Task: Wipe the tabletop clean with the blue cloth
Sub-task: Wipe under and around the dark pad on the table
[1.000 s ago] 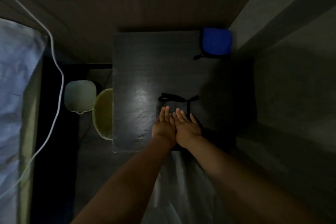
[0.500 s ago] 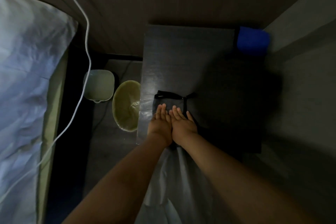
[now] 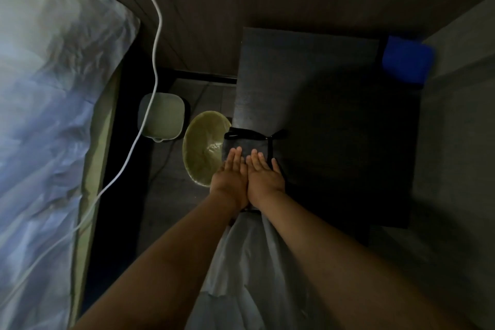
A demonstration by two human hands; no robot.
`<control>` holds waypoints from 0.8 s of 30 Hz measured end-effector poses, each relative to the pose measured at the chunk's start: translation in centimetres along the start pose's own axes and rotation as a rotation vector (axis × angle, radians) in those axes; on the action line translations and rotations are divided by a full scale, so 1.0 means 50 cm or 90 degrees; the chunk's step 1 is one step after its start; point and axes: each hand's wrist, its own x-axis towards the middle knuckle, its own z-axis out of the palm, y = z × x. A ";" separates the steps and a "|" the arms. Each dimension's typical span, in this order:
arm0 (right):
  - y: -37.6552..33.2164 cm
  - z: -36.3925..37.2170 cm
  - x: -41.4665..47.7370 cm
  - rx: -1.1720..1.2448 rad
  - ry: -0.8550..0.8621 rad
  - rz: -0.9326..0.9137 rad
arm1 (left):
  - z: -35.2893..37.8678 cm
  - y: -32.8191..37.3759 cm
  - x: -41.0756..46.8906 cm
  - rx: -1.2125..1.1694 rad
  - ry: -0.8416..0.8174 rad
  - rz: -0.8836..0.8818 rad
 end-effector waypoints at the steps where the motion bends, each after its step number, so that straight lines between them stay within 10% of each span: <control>1: 0.000 0.002 0.000 -0.005 0.001 0.001 | 0.002 -0.001 0.001 -0.001 0.001 0.004; 24: 0.009 0.057 -0.055 -0.075 -0.080 -0.013 | 0.065 0.016 -0.067 -0.198 -0.036 0.035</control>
